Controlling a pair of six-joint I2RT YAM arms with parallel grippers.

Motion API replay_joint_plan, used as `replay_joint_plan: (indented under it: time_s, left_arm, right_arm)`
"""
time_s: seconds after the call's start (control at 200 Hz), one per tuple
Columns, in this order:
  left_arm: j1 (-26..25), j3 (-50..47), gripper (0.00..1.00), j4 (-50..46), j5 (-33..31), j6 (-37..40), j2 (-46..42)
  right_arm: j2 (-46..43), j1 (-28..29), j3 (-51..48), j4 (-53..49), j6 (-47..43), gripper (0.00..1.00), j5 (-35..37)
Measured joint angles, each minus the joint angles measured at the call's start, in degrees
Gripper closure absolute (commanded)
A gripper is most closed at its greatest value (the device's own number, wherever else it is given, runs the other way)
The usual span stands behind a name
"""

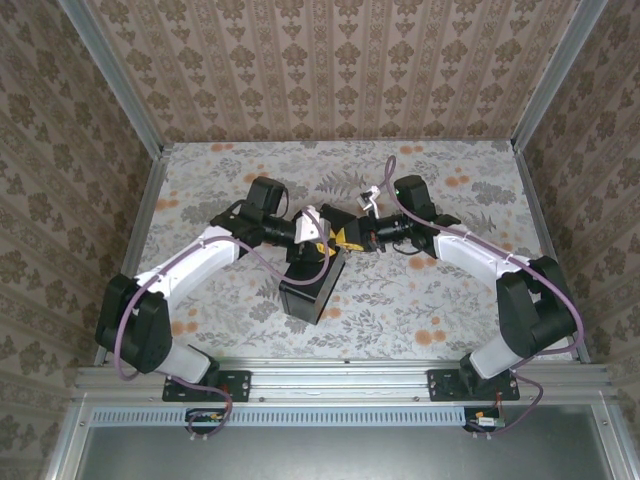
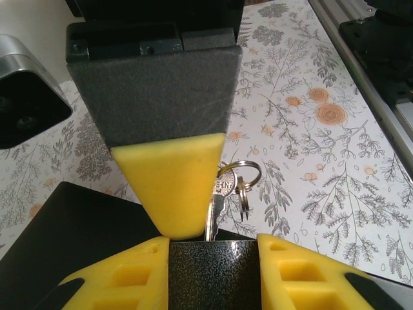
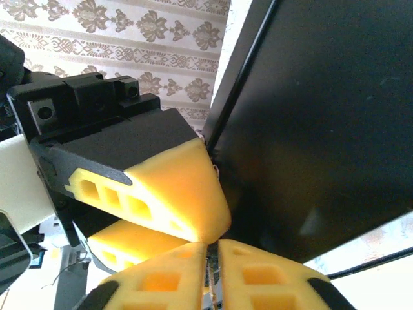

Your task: Unlock the padlock with the key

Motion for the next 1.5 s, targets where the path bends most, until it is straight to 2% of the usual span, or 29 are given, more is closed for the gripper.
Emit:
replay_joint_plan:
  time_s: [0.26, 0.5, 0.645, 1.215, 1.42, 1.5]
  left_arm:
    - [0.74, 0.0, 0.91, 0.31, 1.51, 0.04, 0.24]
    - [0.74, 0.11, 0.91, 0.33, 1.92, 0.09, 0.44]
    - [0.74, 0.24, 0.9, 0.33, 1.92, 0.09, 0.55]
    - [0.72, 0.44, 0.91, 0.28, 1.95, 0.44, 0.55]
    - [0.76, 0.63, 0.91, 0.0, 1.86, 0.46, 0.61]
    - [0.79, 0.66, 0.91, -0.15, 1.9, 0.44, 0.72]
  right_arm:
    - [-0.2, -1.03, 0.02, -1.18, -1.42, 0.68, -0.09]
    - [-1.53, -2.51, -0.2, -2.8, -1.62, 0.65, 0.33]
    - [-3.32, -3.26, -0.87, -3.93, -2.25, 0.73, 0.37]
    - [-6.73, -2.95, -3.58, -4.52, -1.97, 0.81, 0.35]
    - [-6.75, -2.1, -3.58, -3.21, -0.87, 0.97, 0.35]
    - [-6.88, -1.97, -3.58, -2.84, -0.76, 1.0, 0.37]
